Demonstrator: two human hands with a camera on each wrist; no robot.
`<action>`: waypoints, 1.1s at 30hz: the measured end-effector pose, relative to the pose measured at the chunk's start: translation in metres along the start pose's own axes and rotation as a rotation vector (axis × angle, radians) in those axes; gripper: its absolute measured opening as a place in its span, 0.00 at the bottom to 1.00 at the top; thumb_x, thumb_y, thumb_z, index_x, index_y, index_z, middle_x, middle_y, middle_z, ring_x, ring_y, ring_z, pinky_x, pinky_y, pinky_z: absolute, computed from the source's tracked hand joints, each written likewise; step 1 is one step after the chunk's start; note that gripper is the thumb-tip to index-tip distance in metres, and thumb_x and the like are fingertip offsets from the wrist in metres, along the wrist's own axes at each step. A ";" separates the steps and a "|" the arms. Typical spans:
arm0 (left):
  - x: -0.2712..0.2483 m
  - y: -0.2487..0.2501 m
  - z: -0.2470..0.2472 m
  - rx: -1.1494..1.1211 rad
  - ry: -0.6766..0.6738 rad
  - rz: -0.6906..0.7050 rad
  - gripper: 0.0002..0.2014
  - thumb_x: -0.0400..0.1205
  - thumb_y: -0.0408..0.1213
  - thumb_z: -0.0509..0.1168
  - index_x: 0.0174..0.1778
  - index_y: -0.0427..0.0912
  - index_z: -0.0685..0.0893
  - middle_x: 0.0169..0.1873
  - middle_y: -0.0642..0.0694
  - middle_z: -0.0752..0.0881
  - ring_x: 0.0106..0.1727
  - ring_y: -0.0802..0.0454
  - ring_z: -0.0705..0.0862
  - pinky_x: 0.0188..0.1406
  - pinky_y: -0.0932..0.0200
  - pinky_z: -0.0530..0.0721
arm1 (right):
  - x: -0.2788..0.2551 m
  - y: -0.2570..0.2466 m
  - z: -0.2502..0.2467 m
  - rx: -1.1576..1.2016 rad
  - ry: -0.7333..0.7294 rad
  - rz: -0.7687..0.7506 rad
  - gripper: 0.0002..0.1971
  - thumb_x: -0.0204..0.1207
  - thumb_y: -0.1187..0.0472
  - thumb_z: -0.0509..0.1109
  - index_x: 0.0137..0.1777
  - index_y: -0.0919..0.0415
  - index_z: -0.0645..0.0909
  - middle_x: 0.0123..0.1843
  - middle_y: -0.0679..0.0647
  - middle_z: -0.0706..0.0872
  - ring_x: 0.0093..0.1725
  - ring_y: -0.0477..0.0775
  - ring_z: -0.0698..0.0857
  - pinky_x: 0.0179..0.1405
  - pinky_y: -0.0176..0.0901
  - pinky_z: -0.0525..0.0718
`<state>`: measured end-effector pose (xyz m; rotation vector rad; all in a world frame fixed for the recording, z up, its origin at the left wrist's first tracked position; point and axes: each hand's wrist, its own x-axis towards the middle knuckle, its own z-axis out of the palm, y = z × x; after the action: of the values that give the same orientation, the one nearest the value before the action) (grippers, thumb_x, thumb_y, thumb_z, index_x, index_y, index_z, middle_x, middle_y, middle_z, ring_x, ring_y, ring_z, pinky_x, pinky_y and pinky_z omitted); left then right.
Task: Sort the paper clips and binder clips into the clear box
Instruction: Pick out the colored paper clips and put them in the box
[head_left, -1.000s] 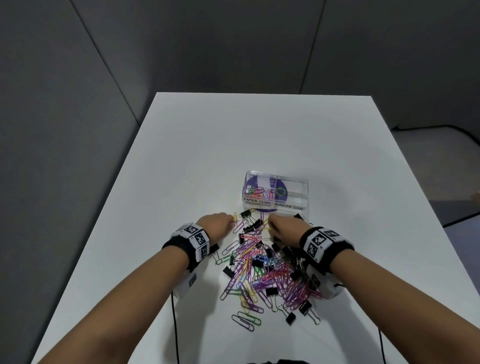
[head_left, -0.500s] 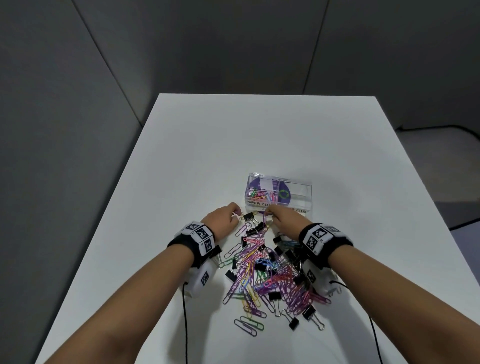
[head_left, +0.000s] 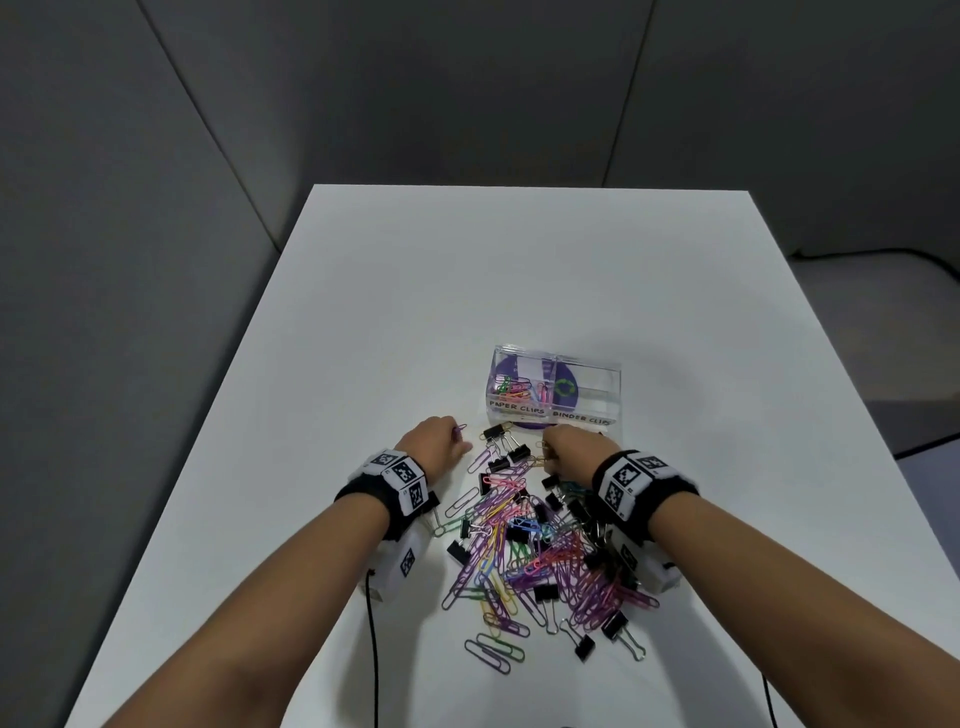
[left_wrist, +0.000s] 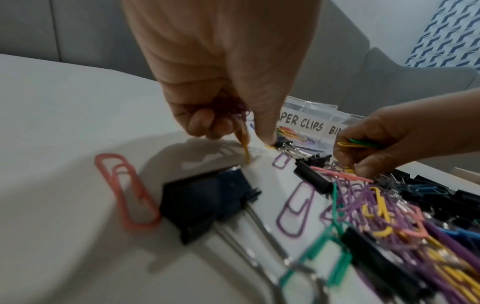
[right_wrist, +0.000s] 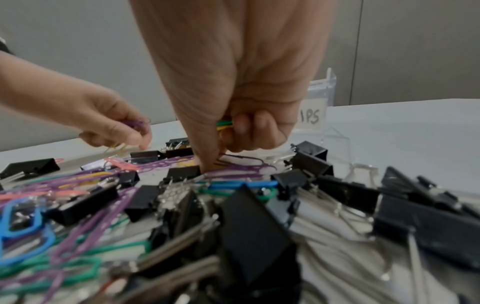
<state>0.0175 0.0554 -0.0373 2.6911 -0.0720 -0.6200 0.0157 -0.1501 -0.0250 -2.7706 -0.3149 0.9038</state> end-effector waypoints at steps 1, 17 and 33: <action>-0.002 0.000 0.003 0.003 -0.016 -0.002 0.10 0.83 0.43 0.62 0.48 0.39 0.80 0.54 0.37 0.85 0.51 0.42 0.83 0.49 0.53 0.79 | -0.001 0.000 0.000 -0.011 -0.009 -0.004 0.03 0.78 0.64 0.61 0.44 0.57 0.70 0.51 0.61 0.84 0.48 0.60 0.83 0.43 0.44 0.74; 0.008 0.006 -0.040 0.202 -0.034 0.139 0.19 0.89 0.47 0.45 0.62 0.39 0.75 0.55 0.38 0.86 0.54 0.40 0.84 0.50 0.51 0.80 | -0.010 -0.002 -0.053 -0.036 0.147 -0.090 0.08 0.85 0.54 0.53 0.49 0.58 0.64 0.36 0.51 0.75 0.38 0.55 0.76 0.36 0.44 0.72; 0.046 0.066 -0.071 -0.014 0.027 0.311 0.15 0.85 0.38 0.58 0.67 0.41 0.77 0.61 0.42 0.84 0.59 0.44 0.83 0.56 0.56 0.77 | 0.014 -0.004 -0.078 0.136 0.384 -0.062 0.12 0.81 0.58 0.60 0.58 0.60 0.80 0.56 0.58 0.87 0.54 0.60 0.84 0.52 0.50 0.81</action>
<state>0.0919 0.0127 0.0270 2.5978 -0.4667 -0.4845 0.0734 -0.1528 0.0301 -2.7121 -0.2593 0.3504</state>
